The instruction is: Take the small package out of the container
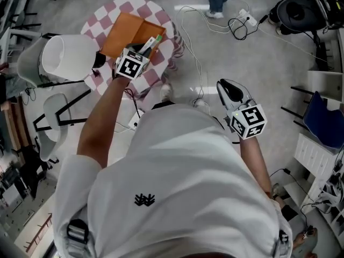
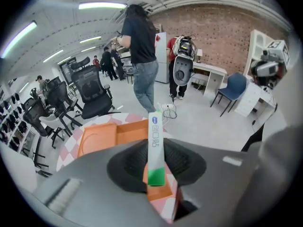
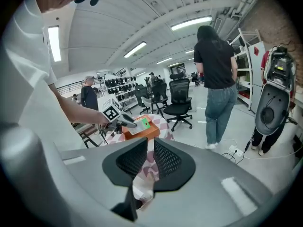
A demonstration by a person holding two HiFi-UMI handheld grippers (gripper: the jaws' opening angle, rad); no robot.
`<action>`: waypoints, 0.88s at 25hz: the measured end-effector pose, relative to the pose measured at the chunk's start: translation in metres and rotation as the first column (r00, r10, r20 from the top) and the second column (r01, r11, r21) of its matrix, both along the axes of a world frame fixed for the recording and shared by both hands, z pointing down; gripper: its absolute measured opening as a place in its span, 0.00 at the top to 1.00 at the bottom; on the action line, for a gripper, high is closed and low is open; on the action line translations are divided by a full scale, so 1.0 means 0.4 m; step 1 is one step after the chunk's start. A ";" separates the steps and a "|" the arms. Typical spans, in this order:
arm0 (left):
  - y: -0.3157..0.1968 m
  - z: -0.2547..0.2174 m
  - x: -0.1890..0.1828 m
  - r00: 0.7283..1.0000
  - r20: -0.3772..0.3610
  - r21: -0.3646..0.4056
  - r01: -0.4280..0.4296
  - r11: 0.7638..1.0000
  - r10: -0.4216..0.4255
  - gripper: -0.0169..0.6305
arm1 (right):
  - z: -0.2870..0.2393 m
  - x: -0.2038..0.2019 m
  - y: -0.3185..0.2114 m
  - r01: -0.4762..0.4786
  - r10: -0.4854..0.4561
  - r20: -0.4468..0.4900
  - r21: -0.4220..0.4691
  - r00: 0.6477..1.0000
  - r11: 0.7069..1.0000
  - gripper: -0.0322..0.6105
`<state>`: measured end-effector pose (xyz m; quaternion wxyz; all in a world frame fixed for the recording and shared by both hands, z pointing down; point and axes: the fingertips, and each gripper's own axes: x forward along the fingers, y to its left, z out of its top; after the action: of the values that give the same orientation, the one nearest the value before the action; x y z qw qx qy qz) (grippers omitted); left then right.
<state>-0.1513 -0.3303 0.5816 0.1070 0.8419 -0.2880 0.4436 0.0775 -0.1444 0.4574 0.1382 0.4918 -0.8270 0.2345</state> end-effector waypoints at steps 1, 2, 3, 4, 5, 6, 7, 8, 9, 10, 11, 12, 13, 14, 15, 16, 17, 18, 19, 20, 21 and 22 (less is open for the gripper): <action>0.011 -0.009 0.002 1.000 -0.010 -0.003 0.020 1.000 -0.020 0.74 | -0.001 0.003 0.004 0.009 -0.009 0.000 0.004 1.000 1.000 0.89; 0.022 -0.018 0.005 0.999 -0.020 -0.001 0.035 0.999 -0.035 0.74 | -0.003 0.007 0.008 0.017 -0.017 0.000 0.008 1.000 1.000 0.89; 0.032 -0.024 0.008 0.999 -0.028 0.004 0.044 0.999 -0.044 0.74 | -0.005 0.011 0.011 0.025 -0.025 0.000 0.012 1.000 1.000 0.89; 0.042 -0.029 0.012 0.998 -0.036 0.009 0.051 0.999 -0.051 0.74 | -0.007 0.015 0.014 0.032 -0.032 0.000 0.016 0.999 0.999 0.89; 0.052 -0.034 0.015 0.997 -0.044 0.012 0.059 0.998 -0.058 0.74 | -0.008 0.019 0.016 0.039 -0.039 0.001 0.020 0.999 0.999 0.89; 0.063 -0.038 0.018 0.996 -0.054 0.013 0.066 0.998 -0.066 0.74 | -0.008 0.022 0.018 0.045 -0.045 0.002 0.024 0.999 0.999 0.90; 0.074 -0.043 0.021 0.995 -0.065 0.013 0.074 0.997 -0.073 0.74 | -0.007 0.025 0.021 0.051 -0.051 0.003 0.027 0.999 0.998 0.90; 0.087 -0.049 0.026 0.994 -0.076 0.012 0.082 0.997 -0.081 0.74 | -0.006 0.027 0.025 0.058 -0.058 0.003 0.030 0.998 0.998 0.91; 0.100 -0.056 0.033 0.992 -0.086 0.011 0.089 0.996 -0.088 0.74 | -0.006 0.031 0.028 0.064 -0.065 0.003 0.033 0.998 0.997 0.91; 0.115 -0.065 0.040 0.991 -0.095 0.012 0.096 0.995 -0.094 0.74 | -0.007 0.035 0.031 0.072 -0.072 0.004 0.036 0.997 0.997 0.92; 0.130 -0.074 0.047 0.990 -0.101 0.013 0.103 0.995 -0.101 0.74 | -0.008 0.038 0.035 0.080 -0.080 0.006 0.039 0.997 0.996 0.92; 0.146 -0.084 0.054 0.988 -0.107 0.013 0.111 0.994 -0.109 0.74 | -0.010 0.042 0.040 0.089 -0.090 0.008 0.042 0.996 0.995 0.92; 0.164 -0.095 0.062 0.987 -0.113 0.012 0.119 0.993 -0.117 0.74 | -0.012 0.047 0.045 0.099 -0.100 0.011 0.044 0.995 0.994 0.93; 0.181 -0.105 0.071 0.985 -0.121 0.011 0.125 0.992 -0.123 0.74 | -0.013 0.052 0.050 0.109 -0.110 0.013 0.046 0.994 0.993 0.93; 0.199 -0.116 0.083 0.983 -0.132 0.011 0.130 0.991 -0.127 0.74 | -0.015 0.058 0.054 0.118 -0.119 0.014 0.047 0.993 0.992 0.93; 0.215 -0.126 0.095 0.981 -0.145 0.010 0.132 0.991 -0.130 0.74 | -0.015 0.064 0.059 0.126 -0.127 0.014 0.048 0.992 0.991 0.94; 0.232 -0.136 0.107 0.979 -0.157 0.010 0.134 0.991 -0.131 0.74 | -0.015 0.069 0.063 0.135 -0.136 0.013 0.047 0.991 0.990 0.94; 0.248 -0.143 0.118 0.977 -0.166 0.010 0.135 0.991 -0.131 0.74 | -0.012 0.073 0.067 0.144 -0.145 0.013 0.046 0.989 0.988 0.94; 0.264 -0.149 0.127 0.976 -0.173 0.010 0.137 0.991 -0.133 0.74 | -0.009 0.076 0.071 0.154 -0.155 0.013 0.044 0.988 0.987 0.94; 0.279 -0.153 0.136 0.974 -0.178 0.010 0.141 0.990 -0.137 0.74 | -0.005 0.078 0.075 0.166 -0.167 0.013 0.042 0.986 0.985 0.94; 0.295 -0.157 0.145 0.973 -0.182 0.009 0.148 0.989 -0.144 0.74 | -0.001 0.081 0.080 0.179 -0.179 0.013 0.040 0.984 0.983 0.94; 0.312 -0.162 0.154 0.971 -0.187 0.007 0.156 0.988 -0.152 0.74 | 0.003 0.085 0.087 0.192 -0.193 0.012 0.038 0.981 0.981 0.94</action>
<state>-0.0896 -0.2056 0.5170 0.1583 0.8558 -0.3460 0.3504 0.1117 -0.1097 0.4585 0.1448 0.4102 -0.8759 0.2087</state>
